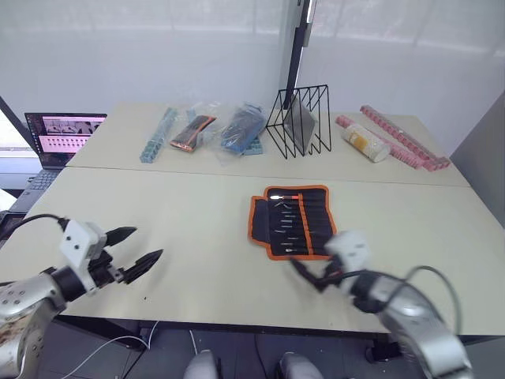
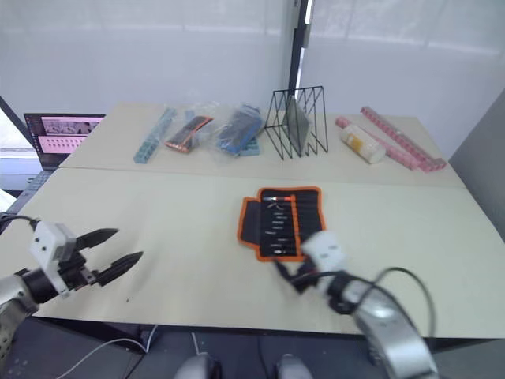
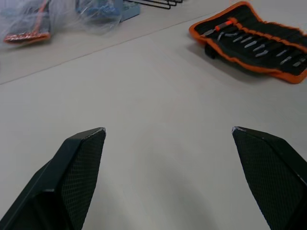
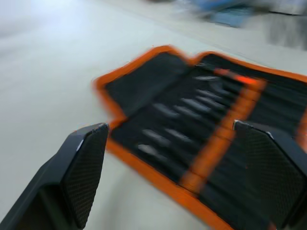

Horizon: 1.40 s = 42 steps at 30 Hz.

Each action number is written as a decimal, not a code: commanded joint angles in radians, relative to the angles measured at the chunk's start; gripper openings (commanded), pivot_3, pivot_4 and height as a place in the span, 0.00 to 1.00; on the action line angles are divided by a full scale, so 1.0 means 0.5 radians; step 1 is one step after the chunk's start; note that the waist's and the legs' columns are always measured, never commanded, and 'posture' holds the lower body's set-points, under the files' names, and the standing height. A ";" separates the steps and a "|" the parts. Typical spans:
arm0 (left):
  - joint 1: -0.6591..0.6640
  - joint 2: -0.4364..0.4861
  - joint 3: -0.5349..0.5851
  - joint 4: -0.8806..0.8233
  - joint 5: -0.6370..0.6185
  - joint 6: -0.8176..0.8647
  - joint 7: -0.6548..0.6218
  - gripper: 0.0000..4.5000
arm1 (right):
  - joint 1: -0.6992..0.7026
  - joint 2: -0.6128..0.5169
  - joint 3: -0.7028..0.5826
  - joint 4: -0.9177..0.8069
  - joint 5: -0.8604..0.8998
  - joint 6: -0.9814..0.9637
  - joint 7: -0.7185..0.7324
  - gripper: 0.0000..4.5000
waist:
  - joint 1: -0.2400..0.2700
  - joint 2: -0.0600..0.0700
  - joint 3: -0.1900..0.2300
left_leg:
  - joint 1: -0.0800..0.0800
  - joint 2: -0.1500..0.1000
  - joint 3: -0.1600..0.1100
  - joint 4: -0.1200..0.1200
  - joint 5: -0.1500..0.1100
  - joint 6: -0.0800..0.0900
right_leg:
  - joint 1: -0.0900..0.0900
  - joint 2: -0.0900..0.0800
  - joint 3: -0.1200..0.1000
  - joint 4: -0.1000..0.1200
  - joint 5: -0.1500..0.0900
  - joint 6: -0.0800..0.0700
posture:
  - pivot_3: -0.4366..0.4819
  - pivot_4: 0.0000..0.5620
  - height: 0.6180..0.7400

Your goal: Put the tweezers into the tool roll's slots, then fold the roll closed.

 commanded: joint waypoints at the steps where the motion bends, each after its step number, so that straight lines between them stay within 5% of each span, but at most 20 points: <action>1: -0.025 0.028 -0.131 -0.086 0.014 -0.035 -0.020 1.00 | -0.153 0.032 0.211 0.048 -0.302 -0.070 -0.089 0.98 | 0.003 0.000 0.000 | -0.001 0.000 0.000 0.000 0.000 0.000 | -0.001 0.000 0.000 0.000 0.000 0.000 | 0.48 0.27 0.57; 8: -0.057 0.057 -0.308 -0.139 0.020 -0.128 -0.108 1.00 | -0.419 0.208 0.488 0.386 -0.756 -0.137 -0.279 0.98 | 0.006 -0.002 0.000 | -0.008 -0.001 -0.003 -0.001 0.000 -0.001 | -0.009 0.000 -0.002 0.003 0.000 0.000 | 0.48 0.27 0.57; 20: 0.019 0.090 -0.268 -0.240 0.001 -0.268 -0.193 1.00 | -0.512 0.429 0.467 0.706 -0.975 -0.240 -0.465 0.98 | 0.003 -0.002 0.000 | -0.006 0.000 -0.002 0.001 0.001 -0.003 | -0.009 0.000 -0.002 0.005 0.000 0.000 | 0.48 0.27 0.57; 33: 0.025 0.110 -0.253 -0.163 0.014 -0.346 -0.217 1.00 | -0.495 0.463 0.406 0.687 -0.980 -0.268 -0.416 0.04 | 0.003 -0.002 0.000 | -0.007 0.000 -0.001 0.001 0.001 -0.003 | -0.010 0.000 -0.003 0.005 0.000 0.000 | 0.48 0.27 0.57; 38: -0.035 0.117 -0.282 -0.094 0.018 -0.352 -0.234 1.00 | -0.456 0.468 0.364 0.600 -0.833 -0.295 -0.281 0.01 | 0.004 -0.002 0.000 | -0.007 0.000 -0.001 0.001 0.001 -0.003 | -0.010 0.001 -0.003 0.006 0.000 0.000 | 0.48 0.27 0.57; 42: -0.183 0.128 -0.406 0.054 0.061 -0.450 -0.357 1.00 | -0.359 0.263 0.317 0.496 -0.560 -0.625 0.081 0.01 | 0.008 -0.002 0.000 | -0.007 0.000 -0.002 0.001 0.001 -0.003 | -0.010 0.000 -0.004 0.006 0.000 0.000 | 0.48 0.27 0.57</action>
